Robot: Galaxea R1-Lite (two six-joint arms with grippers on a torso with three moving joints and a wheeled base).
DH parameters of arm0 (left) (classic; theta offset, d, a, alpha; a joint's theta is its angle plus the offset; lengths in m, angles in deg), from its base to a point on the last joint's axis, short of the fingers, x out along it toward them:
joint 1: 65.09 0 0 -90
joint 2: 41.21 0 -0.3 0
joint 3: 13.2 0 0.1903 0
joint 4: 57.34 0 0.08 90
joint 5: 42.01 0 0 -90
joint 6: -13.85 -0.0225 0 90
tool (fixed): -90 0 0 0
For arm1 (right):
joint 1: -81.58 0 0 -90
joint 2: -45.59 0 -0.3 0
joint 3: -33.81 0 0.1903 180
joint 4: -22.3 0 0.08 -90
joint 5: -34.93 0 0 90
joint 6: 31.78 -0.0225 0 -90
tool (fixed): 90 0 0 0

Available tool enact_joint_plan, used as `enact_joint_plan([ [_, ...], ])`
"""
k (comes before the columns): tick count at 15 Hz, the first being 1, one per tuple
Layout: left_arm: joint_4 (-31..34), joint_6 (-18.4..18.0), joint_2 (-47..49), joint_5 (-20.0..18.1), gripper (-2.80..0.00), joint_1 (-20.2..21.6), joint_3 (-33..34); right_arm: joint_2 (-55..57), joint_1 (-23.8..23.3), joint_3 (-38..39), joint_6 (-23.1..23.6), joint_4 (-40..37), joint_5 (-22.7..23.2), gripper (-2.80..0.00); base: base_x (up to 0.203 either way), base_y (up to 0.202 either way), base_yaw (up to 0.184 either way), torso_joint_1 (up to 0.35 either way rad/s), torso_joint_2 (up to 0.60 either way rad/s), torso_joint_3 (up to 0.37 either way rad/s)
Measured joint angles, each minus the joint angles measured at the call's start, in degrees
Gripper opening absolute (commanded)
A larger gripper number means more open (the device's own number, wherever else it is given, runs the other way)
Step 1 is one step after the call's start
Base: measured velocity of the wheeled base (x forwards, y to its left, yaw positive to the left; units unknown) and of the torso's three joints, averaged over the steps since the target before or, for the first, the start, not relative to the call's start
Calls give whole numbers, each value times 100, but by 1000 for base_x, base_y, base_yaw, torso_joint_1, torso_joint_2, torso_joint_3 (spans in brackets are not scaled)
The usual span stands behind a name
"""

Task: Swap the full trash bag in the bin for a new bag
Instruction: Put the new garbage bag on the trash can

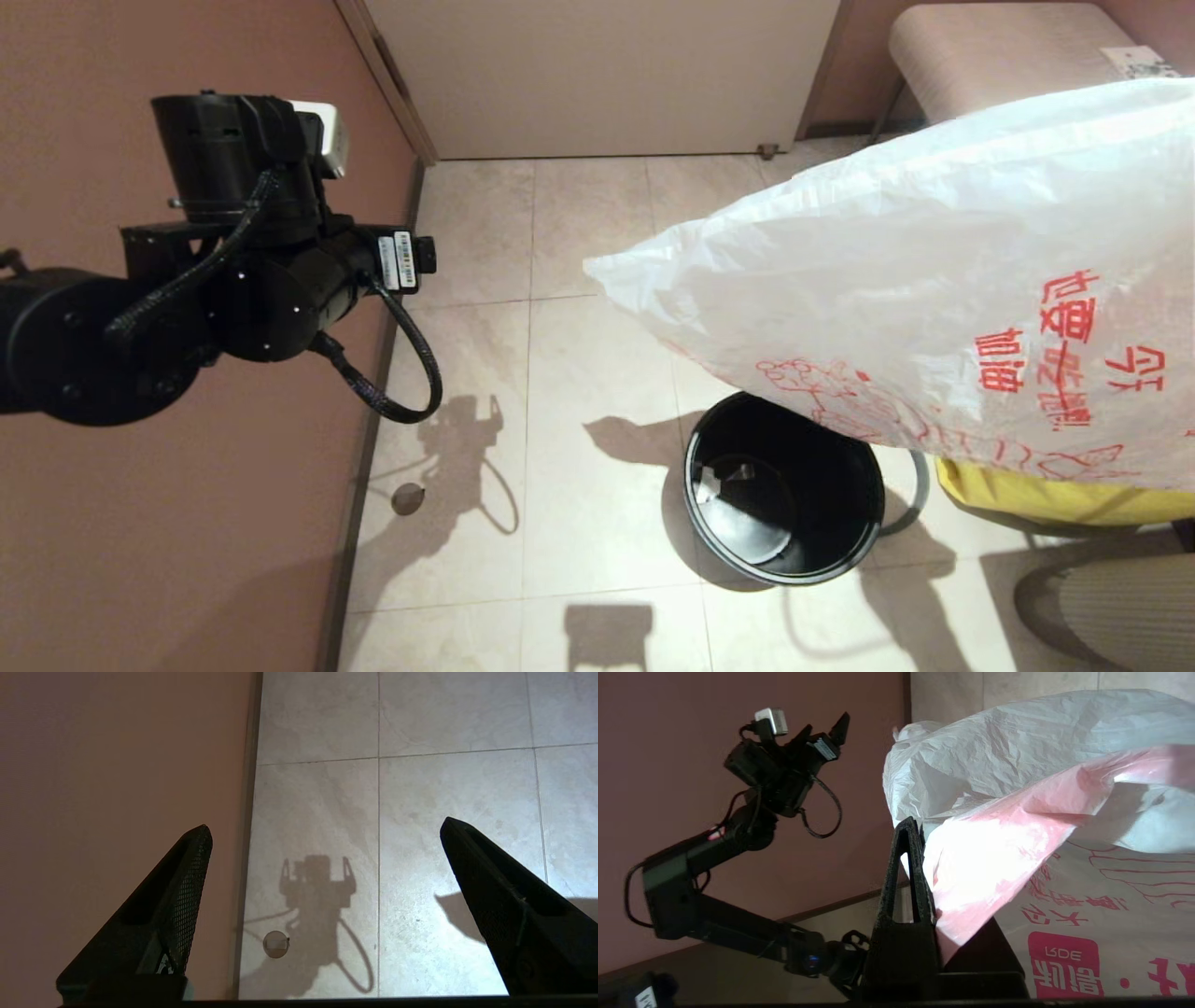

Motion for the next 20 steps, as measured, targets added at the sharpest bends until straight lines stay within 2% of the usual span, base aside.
enact_joint_plan([
  [3,12,-8,22,31,0,0,-2,-92,17,150,-96,-13,-29,-280,0,0,0,0,0,0],
  [6,-27,7,35,26,0,0,19,-91,-12,503,45,32,-67,-280,0,0,0,0,0,0],
  [9,-52,51,33,26,0,-9,98,-38,-318,982,383,198,-105,-280,0,0,0,0,0,0],
  [11,-66,62,35,29,0,-10,122,18,-600,1117,422,234,-81,-280,0,0,0,0,0,0],
  [16,-64,70,72,114,0,-1,169,-225,-676,1031,398,207,-26,-280,0,0,0,0,0,0],
  [18,-63,62,74,139,0,0,254,-437,-669,981,370,207,168,-280,0,0,0,0,0,0],
  [20,-36,0,74,142,0,-1,273,-560,-667,914,72,208,249,-280,0,0,0,0,0,0],
])
